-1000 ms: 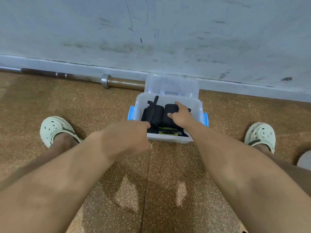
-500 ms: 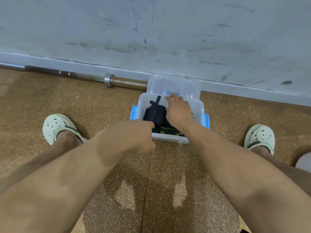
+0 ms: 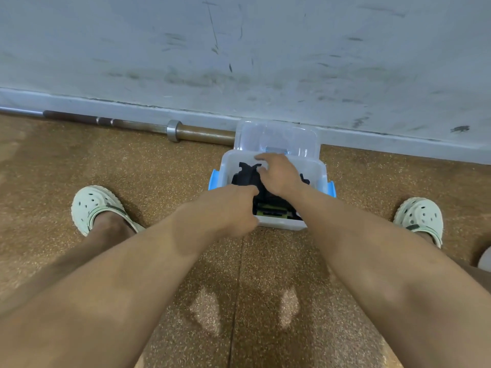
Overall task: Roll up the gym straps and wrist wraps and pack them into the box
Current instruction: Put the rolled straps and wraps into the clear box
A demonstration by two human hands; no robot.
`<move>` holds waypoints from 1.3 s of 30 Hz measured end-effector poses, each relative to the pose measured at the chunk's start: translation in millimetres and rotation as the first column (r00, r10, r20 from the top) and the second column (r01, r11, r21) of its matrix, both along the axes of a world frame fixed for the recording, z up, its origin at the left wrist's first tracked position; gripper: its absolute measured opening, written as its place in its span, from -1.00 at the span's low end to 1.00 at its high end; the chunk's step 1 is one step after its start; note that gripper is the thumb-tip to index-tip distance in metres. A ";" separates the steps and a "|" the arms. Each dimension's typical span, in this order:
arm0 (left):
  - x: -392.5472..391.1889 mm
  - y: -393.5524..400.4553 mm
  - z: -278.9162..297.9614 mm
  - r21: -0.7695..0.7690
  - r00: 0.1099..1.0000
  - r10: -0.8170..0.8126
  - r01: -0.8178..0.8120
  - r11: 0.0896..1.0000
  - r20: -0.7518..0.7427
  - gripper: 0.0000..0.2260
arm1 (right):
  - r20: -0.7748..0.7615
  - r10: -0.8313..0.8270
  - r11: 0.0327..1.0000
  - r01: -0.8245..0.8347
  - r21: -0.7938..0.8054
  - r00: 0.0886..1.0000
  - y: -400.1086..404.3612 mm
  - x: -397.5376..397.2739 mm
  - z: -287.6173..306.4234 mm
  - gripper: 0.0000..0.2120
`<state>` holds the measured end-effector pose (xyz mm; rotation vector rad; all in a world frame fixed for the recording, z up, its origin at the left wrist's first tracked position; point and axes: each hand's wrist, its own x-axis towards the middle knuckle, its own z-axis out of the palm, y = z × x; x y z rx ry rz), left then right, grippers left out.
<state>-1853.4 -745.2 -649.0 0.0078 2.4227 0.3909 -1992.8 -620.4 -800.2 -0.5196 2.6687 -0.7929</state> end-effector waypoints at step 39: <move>-37.4 5.8 -73.8 0.041 0.883 0.464 -0.462 0.886 -0.077 -0.63 | 0.005 -0.472 0.787 0.423 -0.449 0.882 115.4 -90.0 32.8 -0.86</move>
